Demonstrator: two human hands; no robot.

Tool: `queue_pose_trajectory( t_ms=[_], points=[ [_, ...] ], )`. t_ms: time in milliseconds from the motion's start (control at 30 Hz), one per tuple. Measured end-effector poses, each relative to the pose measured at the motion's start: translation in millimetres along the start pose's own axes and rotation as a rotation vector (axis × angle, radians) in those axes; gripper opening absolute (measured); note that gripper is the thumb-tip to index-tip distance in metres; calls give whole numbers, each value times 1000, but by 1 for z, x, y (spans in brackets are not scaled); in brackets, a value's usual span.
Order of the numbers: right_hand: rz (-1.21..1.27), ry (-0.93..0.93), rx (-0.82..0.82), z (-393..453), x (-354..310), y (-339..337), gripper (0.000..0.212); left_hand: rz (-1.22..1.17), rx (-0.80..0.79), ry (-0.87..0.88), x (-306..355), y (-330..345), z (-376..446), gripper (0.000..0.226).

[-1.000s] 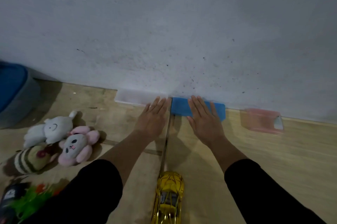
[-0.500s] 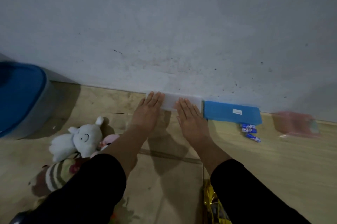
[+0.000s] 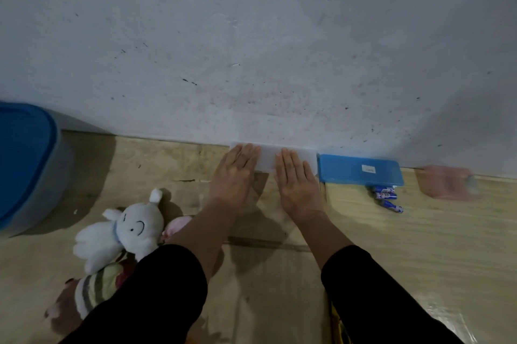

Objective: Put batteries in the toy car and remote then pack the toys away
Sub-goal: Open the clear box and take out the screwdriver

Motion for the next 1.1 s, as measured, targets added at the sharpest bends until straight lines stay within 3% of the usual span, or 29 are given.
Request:
queue_pose_trajectory(
  t_ms=[167,400,633,767,1100],
  points=[
    [-37,-72,9,5,2,1,85,21,74,-1,2,-7,0,54],
    [-249,-289,54,13,8,2,43,44,133,-26,4,0,1,53],
    [-227,-317,95,14,11,3,50,74,232,-41,5,0,1,48],
    [-170,-259,58,14,8,-2,63,98,217,-51,7,2,0,49],
    [-115,-293,25,25,16,-5,66,71,208,-70,7,3,2,50]
  ],
)
Point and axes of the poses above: each hand's wrist, its own z-axis towards the middle knuckle, its own y-axis out of the palm, x = y × z, the point moved 3 cm from there along z, towards the middle knuckle, and after that the axes turned 5 degrees about z, right-handed, at the moved point
